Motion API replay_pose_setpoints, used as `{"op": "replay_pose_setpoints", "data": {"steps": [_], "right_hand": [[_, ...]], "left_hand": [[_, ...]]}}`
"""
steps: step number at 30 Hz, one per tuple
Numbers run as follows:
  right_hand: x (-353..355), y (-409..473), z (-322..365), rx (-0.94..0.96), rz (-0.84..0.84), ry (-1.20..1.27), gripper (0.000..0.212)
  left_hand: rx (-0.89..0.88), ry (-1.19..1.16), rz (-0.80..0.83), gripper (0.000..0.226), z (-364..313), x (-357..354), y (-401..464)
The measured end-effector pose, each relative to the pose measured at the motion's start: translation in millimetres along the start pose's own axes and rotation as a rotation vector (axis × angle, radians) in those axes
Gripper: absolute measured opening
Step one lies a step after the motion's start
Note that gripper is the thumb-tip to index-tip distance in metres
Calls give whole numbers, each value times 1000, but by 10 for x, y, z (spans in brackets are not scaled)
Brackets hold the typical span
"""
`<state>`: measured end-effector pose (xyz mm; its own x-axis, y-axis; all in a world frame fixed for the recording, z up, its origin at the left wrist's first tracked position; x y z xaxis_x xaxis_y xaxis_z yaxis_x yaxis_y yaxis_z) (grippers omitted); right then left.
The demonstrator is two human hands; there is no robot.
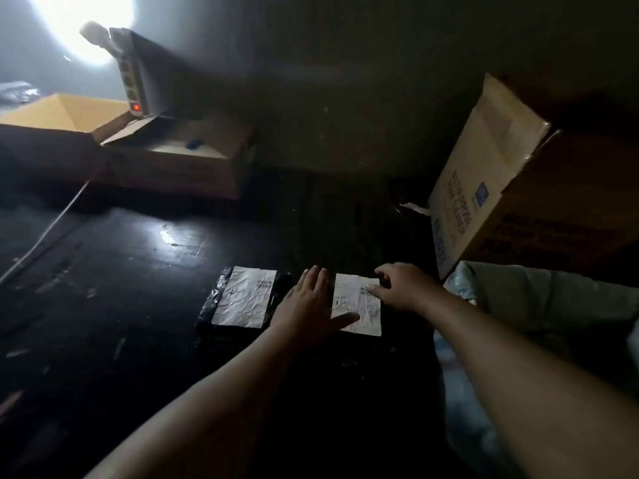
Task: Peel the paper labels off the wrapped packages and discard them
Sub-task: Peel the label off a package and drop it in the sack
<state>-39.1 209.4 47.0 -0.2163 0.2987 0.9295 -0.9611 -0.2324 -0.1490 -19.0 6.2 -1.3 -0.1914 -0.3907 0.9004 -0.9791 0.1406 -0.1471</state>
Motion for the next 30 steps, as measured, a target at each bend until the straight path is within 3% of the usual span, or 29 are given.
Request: {"op": "replay_pose_setpoints", "data": {"steps": [6, 19, 30], "right_hand": [[-211, 222, -117, -10, 54, -45, 57], [-464, 806, -343, -76, 84, 26, 51], [-403, 983, -404, -70, 93, 68, 14]], "left_hand": [[18, -90, 96, 138, 47, -342, 82], [-34, -346, 154, 144, 196, -680, 300], [-46, -439, 134, 147, 218, -785, 318]]}}
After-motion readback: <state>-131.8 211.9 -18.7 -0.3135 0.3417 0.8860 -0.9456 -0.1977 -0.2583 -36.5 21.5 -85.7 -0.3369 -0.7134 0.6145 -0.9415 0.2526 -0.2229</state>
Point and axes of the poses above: each hand's wrist, its own y-axis towards the middle knuckle, its own x-axis out of the back of the hand, z = x × y, the point moved 2 cm from there along y, towards the middle knuckle, and after that the axes turned 11 degrees about x, right-handed, at the moved point
